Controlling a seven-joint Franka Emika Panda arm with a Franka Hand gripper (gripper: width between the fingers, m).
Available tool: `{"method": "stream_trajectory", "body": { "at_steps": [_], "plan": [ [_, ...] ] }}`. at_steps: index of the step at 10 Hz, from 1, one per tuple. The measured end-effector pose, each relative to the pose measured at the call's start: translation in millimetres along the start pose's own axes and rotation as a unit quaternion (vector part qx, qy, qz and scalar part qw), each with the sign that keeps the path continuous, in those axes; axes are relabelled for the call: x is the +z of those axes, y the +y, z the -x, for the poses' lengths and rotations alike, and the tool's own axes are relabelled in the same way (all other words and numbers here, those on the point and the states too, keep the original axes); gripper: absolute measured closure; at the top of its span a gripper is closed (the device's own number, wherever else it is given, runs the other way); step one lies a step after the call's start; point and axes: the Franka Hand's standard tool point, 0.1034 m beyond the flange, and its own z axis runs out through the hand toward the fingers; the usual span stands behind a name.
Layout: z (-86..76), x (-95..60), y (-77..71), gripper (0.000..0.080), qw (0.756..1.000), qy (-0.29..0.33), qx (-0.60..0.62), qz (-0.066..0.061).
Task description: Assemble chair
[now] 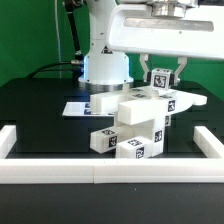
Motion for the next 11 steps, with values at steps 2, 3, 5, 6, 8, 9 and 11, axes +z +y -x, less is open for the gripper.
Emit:
{"method": "stream_trajectory", "body": {
  "at_steps": [2,3,5,6,8,9,11],
  "plan": [
    [-0.4,0.3,-0.2,0.0528,1.0,0.0,0.0,0.001],
    [-0.1,0.9,0.0,0.0528,1.0,-0.001,0.0,0.001],
    [1.9,2.9,2.8,0.0528,1.0,0.0,0.0,0.002],
    [1.8,2.9,3.4,0.0528,1.0,0.0,0.001,0.002],
    [2.3,3.8,5.8,0.0528,1.0,-0.001,0.0,0.004],
    [2.9,4.4,6.5,0.0528,1.0,-0.002,0.001,0.004],
    [3.4,7.5,6.6,0.0528,1.0,0.0,-0.001,0.006]
  ]
}}
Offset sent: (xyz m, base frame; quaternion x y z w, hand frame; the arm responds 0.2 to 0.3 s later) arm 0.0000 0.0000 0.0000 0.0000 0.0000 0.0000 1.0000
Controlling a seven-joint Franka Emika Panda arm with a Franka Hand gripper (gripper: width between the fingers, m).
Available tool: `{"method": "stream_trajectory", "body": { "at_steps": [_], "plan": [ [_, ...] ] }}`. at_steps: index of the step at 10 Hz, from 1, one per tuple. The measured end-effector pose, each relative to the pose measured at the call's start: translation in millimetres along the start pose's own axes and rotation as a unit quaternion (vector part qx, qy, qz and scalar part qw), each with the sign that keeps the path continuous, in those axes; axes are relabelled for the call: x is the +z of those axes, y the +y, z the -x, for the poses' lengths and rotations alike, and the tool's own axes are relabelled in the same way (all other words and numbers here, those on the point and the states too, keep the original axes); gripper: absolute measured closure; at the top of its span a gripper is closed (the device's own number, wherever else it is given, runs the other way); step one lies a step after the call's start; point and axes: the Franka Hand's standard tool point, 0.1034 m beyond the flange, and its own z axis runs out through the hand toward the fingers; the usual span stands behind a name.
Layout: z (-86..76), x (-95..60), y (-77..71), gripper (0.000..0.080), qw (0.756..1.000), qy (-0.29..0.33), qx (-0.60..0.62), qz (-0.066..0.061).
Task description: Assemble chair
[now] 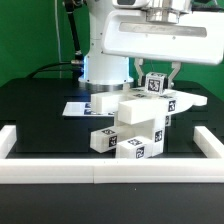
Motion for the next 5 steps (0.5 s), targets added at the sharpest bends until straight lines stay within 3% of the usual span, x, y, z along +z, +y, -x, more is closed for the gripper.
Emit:
{"method": "stream_trajectory", "body": {
  "at_steps": [5],
  "plan": [
    [-6.1,3.3,1.6,0.0528,1.0,0.007,-0.006,0.002]
  ]
}}
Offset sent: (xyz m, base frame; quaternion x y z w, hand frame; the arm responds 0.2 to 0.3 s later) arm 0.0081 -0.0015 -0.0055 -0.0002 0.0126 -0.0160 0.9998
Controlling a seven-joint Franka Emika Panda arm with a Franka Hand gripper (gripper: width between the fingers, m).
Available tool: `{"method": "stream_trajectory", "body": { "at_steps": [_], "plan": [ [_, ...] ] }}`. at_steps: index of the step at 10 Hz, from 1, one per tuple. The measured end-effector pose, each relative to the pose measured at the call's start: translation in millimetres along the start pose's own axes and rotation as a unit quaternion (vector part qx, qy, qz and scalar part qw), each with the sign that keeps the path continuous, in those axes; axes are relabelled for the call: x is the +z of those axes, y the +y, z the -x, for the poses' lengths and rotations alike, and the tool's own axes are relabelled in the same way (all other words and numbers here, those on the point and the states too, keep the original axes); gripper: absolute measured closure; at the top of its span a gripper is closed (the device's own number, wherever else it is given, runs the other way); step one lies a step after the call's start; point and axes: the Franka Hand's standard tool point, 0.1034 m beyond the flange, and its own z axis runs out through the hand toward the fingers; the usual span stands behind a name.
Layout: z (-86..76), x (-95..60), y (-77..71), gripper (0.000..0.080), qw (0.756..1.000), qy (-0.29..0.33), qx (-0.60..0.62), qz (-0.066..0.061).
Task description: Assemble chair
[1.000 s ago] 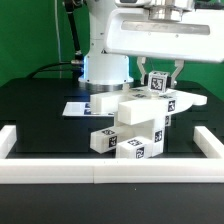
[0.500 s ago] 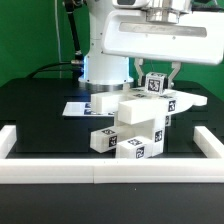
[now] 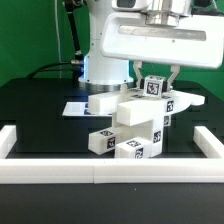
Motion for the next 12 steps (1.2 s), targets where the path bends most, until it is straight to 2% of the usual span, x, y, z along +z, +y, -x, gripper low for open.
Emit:
{"method": "stream_trajectory", "body": {
  "at_steps": [4,5,6,10,12],
  "plan": [
    [-0.5,0.3,1.1,0.052,1.0,0.0,0.0,0.0],
    [-0.5,0.3,1.1,0.0342,1.0,0.0,0.0,0.0],
    [-0.5,0.3,1.1,0.0197,1.0,0.0,0.0,0.0],
    [-0.5,0.3,1.2,0.0152,1.0,0.0,0.0,0.0],
    [1.7,-8.8,0.2,0.0151,1.0,-0.018,0.002,-0.002]
  ]
}}
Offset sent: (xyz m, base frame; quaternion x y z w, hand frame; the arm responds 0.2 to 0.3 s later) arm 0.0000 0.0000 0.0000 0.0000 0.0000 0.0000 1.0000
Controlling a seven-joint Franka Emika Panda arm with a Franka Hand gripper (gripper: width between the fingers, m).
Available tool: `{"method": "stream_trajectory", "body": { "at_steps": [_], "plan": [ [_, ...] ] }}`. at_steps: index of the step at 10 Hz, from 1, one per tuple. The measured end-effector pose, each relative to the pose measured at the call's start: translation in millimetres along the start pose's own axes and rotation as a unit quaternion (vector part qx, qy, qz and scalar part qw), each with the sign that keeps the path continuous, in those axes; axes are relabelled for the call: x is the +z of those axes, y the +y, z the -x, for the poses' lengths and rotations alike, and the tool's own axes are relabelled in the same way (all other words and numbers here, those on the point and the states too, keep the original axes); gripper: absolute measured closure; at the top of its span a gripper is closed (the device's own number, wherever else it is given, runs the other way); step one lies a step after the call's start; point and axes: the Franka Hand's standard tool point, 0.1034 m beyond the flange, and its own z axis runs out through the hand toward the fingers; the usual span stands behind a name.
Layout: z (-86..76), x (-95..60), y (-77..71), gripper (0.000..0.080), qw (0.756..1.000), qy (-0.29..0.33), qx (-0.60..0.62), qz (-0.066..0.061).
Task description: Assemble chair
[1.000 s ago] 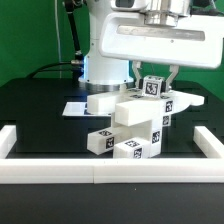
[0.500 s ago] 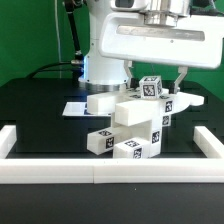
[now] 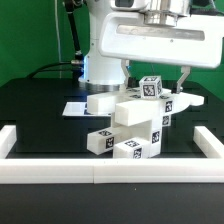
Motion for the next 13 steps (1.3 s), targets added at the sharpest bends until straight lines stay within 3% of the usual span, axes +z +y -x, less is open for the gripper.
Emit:
{"method": "stream_trajectory", "body": {
  "at_steps": [2,5,11,12,13],
  "plan": [
    [-0.6,-10.3,5.2,0.0151,0.999,-0.035,0.0,-0.001],
    [-8.6,-13.9,20.3,0.0151,0.997,-0.074,0.02,-0.005],
    [-9.0,-13.4,20.6,0.0151,0.996,-0.079,0.029,-0.004],
    [-8.6,-13.5,20.6,0.0151,0.996,-0.081,0.038,-0.009],
    [-8.3,-15.1,21.5,0.0151,0.989,-0.094,0.101,-0.047]
  ]
}}
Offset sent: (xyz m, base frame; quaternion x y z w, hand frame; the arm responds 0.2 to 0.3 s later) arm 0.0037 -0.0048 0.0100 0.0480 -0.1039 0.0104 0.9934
